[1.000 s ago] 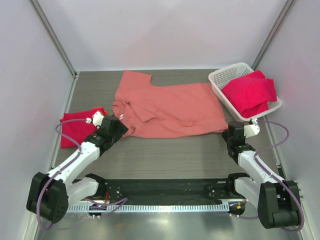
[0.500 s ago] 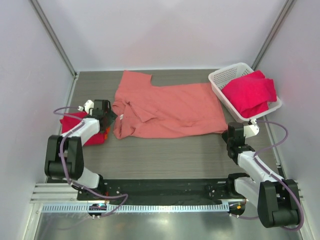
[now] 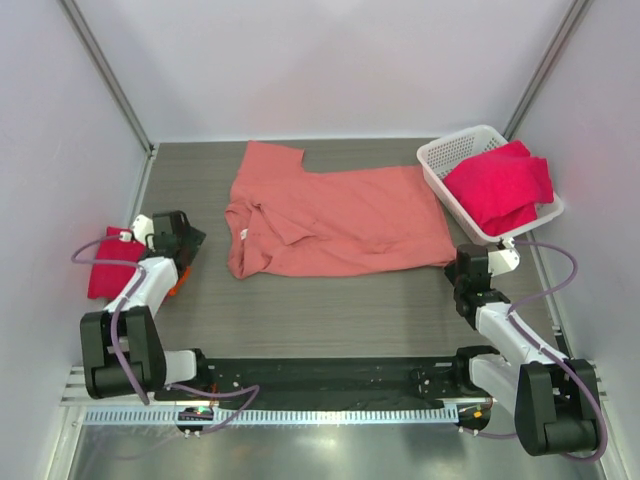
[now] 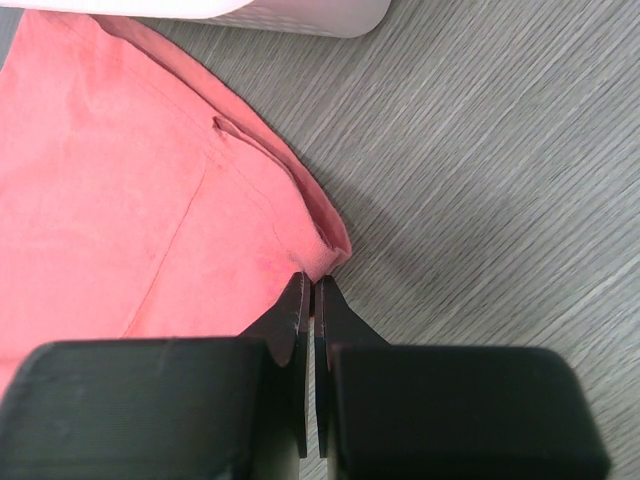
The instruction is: Fold and stack the t-shirts
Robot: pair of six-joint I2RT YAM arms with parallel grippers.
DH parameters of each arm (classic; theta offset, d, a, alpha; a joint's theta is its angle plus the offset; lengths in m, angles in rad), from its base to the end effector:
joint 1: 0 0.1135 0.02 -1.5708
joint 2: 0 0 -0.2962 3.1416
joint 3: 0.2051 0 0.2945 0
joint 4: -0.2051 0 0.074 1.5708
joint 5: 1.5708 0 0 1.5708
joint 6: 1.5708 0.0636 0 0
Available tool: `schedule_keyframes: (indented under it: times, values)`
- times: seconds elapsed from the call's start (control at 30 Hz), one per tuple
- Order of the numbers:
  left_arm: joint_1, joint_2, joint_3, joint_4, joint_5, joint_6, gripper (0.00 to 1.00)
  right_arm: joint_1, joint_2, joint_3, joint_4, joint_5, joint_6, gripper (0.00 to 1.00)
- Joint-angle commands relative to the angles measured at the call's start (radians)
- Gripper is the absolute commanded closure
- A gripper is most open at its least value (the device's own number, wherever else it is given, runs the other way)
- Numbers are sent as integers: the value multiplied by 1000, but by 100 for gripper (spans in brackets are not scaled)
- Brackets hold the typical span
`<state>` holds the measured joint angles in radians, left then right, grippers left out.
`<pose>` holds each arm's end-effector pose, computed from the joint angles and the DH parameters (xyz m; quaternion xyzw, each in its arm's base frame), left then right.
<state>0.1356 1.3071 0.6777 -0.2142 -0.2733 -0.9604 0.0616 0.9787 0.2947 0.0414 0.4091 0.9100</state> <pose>0.2960 0.0577 0.1772 -0.5237 0.7651 -0.0246 0.3738 0.2231 -0.0116 0.1443 0.4433 0.7606 0.0440 0.4724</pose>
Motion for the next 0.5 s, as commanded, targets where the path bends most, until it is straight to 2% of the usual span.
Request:
schedule_keyframes:
  times: [0.0, 0.17, 0.3, 0.47]
  values:
    - [-95, -57, 14, 64, 26, 35, 21, -9, 1, 9, 37, 53, -19, 99]
    - [-227, -127, -44, 21, 86, 12, 20, -9, -3, 9, 37, 53, -23, 99]
    - [-295, -209, -162, 21, 138, -93, 21, -9, -8, 8, 37, 50, -20, 99]
    - [-404, -314, -257, 13, 88, -225, 21, -9, 2, 12, 37, 42, -22, 99]
